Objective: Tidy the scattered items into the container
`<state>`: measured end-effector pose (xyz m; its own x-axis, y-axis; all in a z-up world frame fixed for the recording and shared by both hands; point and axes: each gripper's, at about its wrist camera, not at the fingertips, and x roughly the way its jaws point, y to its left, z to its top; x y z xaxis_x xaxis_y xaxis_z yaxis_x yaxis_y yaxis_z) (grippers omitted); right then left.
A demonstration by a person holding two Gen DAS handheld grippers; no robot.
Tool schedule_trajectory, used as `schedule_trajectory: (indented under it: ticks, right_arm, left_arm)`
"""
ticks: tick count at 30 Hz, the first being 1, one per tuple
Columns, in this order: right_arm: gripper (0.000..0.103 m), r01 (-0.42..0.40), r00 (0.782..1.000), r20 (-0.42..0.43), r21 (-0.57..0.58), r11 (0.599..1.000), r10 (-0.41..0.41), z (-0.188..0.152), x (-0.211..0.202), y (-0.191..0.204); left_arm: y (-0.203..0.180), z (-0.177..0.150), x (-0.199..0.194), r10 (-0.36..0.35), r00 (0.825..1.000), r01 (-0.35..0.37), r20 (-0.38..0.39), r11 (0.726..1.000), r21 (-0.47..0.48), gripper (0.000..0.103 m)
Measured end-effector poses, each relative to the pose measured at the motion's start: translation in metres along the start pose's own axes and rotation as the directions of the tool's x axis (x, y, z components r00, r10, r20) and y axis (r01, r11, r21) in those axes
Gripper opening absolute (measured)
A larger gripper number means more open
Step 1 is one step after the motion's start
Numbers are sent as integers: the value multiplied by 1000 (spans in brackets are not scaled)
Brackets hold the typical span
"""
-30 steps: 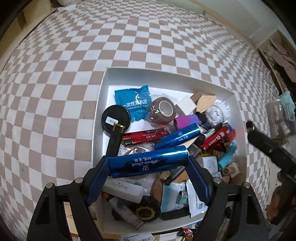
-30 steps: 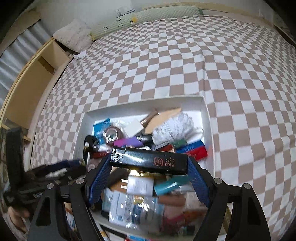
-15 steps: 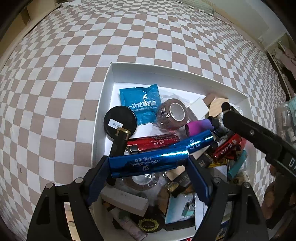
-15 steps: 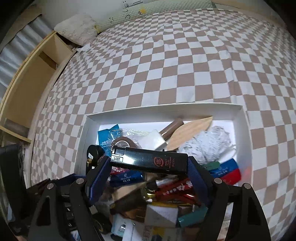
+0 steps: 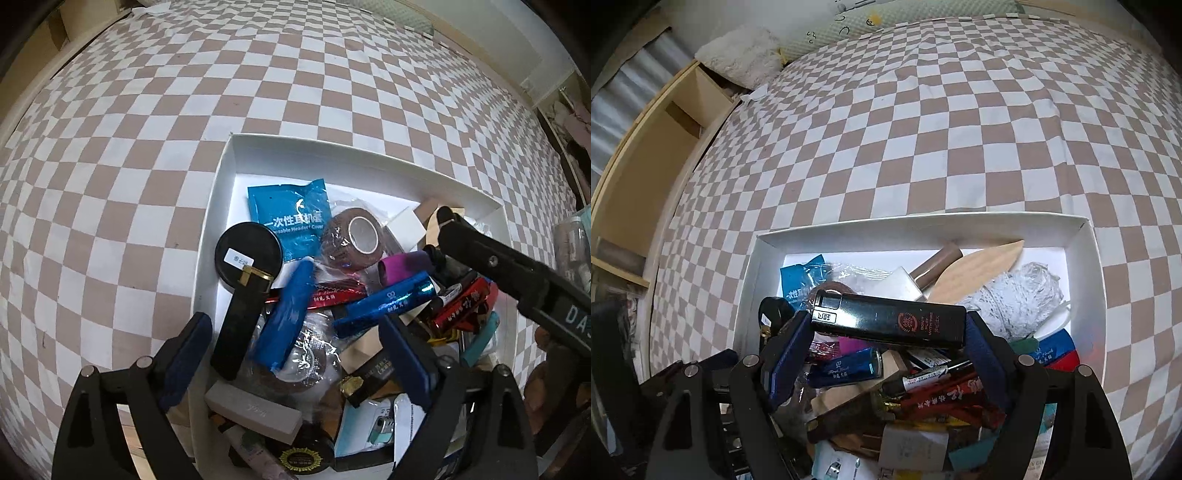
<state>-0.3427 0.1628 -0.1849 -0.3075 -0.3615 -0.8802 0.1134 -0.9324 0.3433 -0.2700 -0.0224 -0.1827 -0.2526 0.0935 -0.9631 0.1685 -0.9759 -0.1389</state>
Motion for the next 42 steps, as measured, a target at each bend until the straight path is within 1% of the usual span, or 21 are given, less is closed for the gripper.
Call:
schedule_trajectory:
  ticks: [4,8,9,10,11,15,27,31,33,37,38,39,41,42]
  right_arm:
    - [82,-2,1000,3,-12,1000,2,3,2,4]
    - [83,-17,999,28,-5,1000,17,5,1,7]
    - [86,-27,999,35,4,1000,27,6,0,7]
    - [100,-33,999,42,12,999,32,6,-1,7]
    - [103,-36,998,51,19,999,35,7,-3,7]
    - [103,-38,997,62,31,999,36,8,-8,5]
    - [103,-31,998,61,45,999,28,-1,-16,0]
    - [103,-26,997,72,36,999,23,-6,-23,1]
    - [103,-14,997,78,27,1000,12,-10,-27,1]
    - [103,15,997,81,1,1000,-15,-17,-37,3]
    - [103,31,996,87,-7,999,-31,-19,-40,3]
    - [103,45,995,94,-13,999,-43,-21,-43,3]
    - [103,53,993,103,-19,998,-50,-24,-50,4]
    - [103,52,993,105,-20,998,-50,-25,-53,4]
  left_arm:
    - [-2,-2,0,2,1000,-2,-3,1000,18,92]
    - [-5,-3,-1,1,1000,-1,-2,1000,31,92]
    - [-7,-3,-2,2,1000,-2,-1,999,34,92]
    - [-7,-3,-3,5,1000,-5,2,999,38,92]
    - [-7,-3,-3,7,1000,-7,5,999,41,92]
    - [-8,-3,-4,10,1000,-10,10,999,45,92]
    - [-16,-6,-13,6,1000,-7,28,999,47,92]
    - [-17,-9,-21,0,999,-2,40,999,49,92]
    - [-6,-20,-33,-4,999,2,47,999,49,92]
    - [-2,-25,-44,-4,998,0,60,999,52,92]
    - [-4,-26,-46,0,998,-3,63,999,54,93]
    - [-6,-26,-47,6,998,-10,67,998,56,96]
    - [-7,-27,-51,20,997,-25,79,998,60,99]
    - [-8,-27,-53,24,996,-29,85,998,62,100]
